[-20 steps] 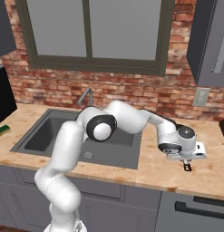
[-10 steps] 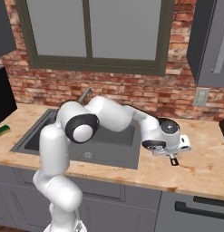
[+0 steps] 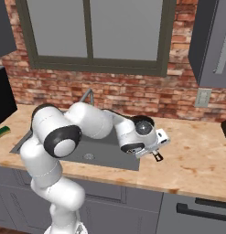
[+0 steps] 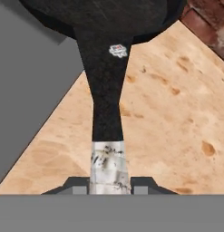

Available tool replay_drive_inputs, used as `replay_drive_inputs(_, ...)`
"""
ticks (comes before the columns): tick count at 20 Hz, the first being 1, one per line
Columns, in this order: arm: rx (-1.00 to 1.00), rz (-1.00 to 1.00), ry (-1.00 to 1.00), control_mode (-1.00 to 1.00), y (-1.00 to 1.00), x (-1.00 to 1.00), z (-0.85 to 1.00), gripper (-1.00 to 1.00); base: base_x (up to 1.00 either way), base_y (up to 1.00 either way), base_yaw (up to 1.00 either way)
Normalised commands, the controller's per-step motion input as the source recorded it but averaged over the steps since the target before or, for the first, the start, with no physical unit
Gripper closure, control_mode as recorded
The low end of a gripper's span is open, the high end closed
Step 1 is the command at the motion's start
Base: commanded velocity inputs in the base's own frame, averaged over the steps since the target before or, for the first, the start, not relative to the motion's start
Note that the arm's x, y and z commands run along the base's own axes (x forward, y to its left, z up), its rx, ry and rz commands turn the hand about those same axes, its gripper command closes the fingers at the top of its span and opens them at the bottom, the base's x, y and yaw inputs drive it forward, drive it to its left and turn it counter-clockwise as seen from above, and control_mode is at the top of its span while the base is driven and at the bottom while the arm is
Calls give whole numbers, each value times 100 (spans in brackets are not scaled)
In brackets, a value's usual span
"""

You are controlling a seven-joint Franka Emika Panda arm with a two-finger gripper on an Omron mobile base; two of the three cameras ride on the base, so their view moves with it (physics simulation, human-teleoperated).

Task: Pick the pan and sponge and place them into the sink. Then turn on the water.

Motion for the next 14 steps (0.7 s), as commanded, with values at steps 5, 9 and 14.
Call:
replay_drive_inputs(5, -4, 28, 0, -100, 42, 0, 2, 100, 0, 0, 0)
replay_drive_inputs(9, 0, 20, 0, -100, 40, 0, 0, 100, 0, 0, 0)
replay_drive_inputs(14, 0, 13, 0, -100, 49, 4, 0, 100, 0, 0, 0)
